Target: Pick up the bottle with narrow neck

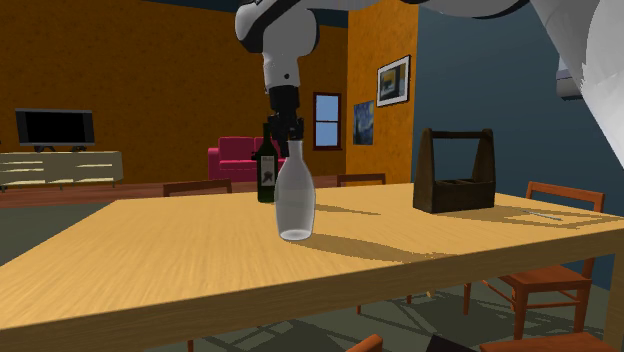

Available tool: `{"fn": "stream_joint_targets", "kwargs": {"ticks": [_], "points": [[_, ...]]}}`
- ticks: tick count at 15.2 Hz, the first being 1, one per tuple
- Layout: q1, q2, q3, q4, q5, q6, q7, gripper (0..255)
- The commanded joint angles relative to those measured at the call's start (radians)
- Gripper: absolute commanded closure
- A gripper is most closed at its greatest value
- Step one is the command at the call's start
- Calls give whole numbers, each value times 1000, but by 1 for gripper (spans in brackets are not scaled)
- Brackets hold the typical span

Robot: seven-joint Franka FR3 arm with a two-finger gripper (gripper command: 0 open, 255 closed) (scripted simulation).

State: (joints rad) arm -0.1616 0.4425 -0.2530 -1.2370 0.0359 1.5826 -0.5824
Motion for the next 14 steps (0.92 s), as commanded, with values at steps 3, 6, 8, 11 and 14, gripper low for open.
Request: {"fn": "stream_joint_targets", "kwargs": {"ticks": [3,6,8,11,14], "points": [[-1,-1,-1,-2,0,0,-1,255],[-5,9,-1,54,2,-46,-3,255],[-9,17,-1,95,4,-78,-5,255],[-15,35,-1,163,7,-129,-8,255],[-24,58,-1,243,12,-185,-10,255]]}}
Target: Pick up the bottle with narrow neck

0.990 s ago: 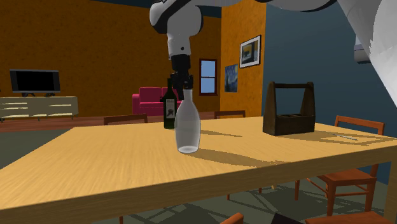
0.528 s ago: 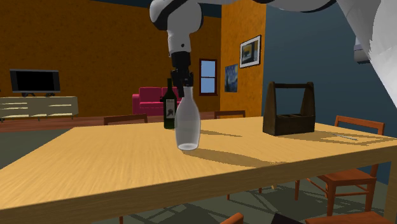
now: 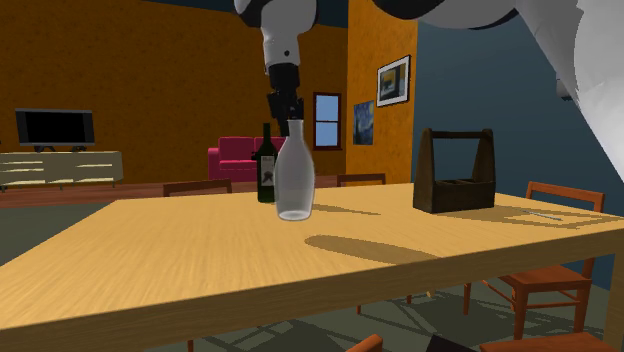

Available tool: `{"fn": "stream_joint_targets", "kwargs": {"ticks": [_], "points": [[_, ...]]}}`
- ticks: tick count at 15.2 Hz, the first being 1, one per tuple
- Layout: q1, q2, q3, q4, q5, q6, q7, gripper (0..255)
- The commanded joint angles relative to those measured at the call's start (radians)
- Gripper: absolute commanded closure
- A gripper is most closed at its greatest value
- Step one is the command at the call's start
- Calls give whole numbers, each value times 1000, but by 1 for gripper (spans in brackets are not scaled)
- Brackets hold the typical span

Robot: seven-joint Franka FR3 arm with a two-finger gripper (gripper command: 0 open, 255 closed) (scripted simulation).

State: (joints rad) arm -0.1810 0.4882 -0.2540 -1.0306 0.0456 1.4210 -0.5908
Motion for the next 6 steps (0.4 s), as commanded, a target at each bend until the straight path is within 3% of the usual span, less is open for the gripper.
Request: {"fn": "stream_joint_targets", "kwargs": {"ticks": [1,4,6], "points": [[-8,23,0,66,5,-43,-3,255],[-22,61,1,172,13,-110,-6,255],[-23,63,2,177,13,-114,-6,255]]}}
